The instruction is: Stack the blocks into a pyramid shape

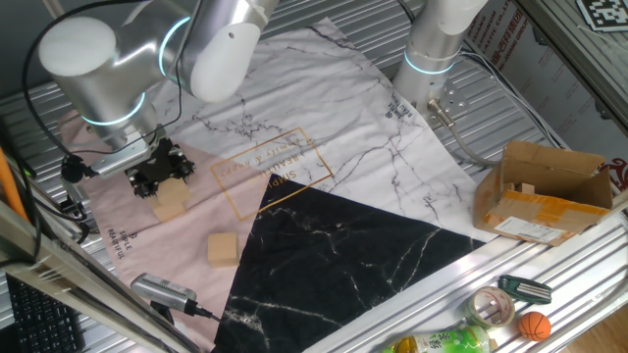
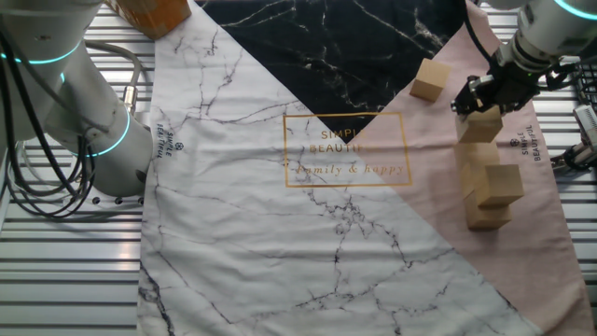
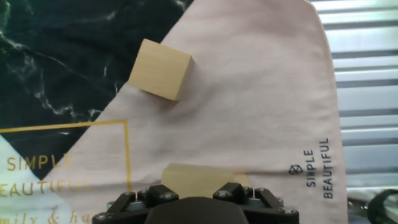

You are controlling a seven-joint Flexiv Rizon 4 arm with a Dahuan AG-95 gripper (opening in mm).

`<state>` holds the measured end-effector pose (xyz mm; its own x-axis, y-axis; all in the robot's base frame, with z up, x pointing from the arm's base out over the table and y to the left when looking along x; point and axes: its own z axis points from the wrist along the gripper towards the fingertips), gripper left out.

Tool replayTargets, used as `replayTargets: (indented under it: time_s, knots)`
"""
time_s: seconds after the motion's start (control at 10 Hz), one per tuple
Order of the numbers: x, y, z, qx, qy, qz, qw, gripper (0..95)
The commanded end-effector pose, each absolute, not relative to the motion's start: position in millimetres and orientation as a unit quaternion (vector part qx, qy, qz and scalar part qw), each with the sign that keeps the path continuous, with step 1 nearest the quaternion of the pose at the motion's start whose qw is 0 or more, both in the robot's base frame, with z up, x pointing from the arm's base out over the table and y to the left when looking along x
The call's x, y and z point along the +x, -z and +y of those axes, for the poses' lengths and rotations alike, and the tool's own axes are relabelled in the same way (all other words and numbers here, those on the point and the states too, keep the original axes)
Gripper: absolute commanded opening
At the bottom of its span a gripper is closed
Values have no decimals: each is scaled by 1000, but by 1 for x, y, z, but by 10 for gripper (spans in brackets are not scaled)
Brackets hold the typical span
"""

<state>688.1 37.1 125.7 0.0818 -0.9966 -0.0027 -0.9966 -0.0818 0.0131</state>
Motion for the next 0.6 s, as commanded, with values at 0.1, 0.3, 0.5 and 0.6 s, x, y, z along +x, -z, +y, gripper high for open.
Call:
replayTargets:
  time_s: [0.1,0.3,0.5,0.6]
  knots:
    - [689,-124,35,735,3,-678,1,0]
    - [693,-122,31,738,3,-675,1,0]
    - [697,-122,29,739,3,-674,0,0]
    - [697,-122,29,739,0,-674,-2,0]
